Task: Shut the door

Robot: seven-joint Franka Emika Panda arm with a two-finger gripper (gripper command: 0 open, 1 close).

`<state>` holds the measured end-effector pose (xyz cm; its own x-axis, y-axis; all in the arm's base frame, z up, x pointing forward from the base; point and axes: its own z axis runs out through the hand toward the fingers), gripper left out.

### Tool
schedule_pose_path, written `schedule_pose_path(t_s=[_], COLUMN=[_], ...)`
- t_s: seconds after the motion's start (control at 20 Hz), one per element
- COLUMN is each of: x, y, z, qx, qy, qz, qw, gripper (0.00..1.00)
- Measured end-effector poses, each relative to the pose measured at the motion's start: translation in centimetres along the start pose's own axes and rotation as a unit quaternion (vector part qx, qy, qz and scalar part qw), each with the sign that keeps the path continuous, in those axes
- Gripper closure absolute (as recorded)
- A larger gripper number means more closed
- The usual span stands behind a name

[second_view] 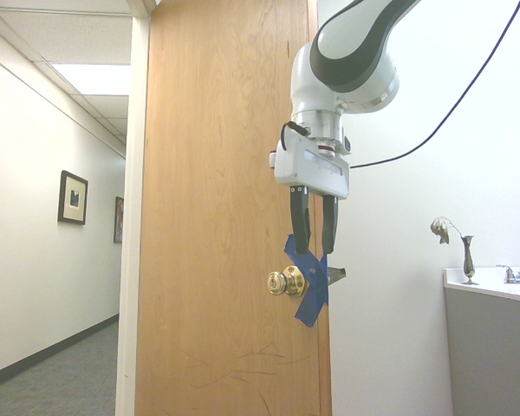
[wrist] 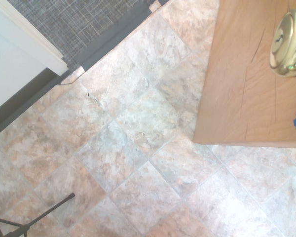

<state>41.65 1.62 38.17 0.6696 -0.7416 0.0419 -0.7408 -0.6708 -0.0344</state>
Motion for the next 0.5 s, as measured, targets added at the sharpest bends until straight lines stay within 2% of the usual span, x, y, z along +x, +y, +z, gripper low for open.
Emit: schedule_pose_path(t_s=[0.25,0.5], x=[-0.2,-1.4], y=[0.4,5.0], z=[-1.5,-6.9], qx=[0.011,0.030], qy=[0.009,0.033], qz=[0.013,0.061], qw=[1.000,0.997], gripper=[0.00,0.00])
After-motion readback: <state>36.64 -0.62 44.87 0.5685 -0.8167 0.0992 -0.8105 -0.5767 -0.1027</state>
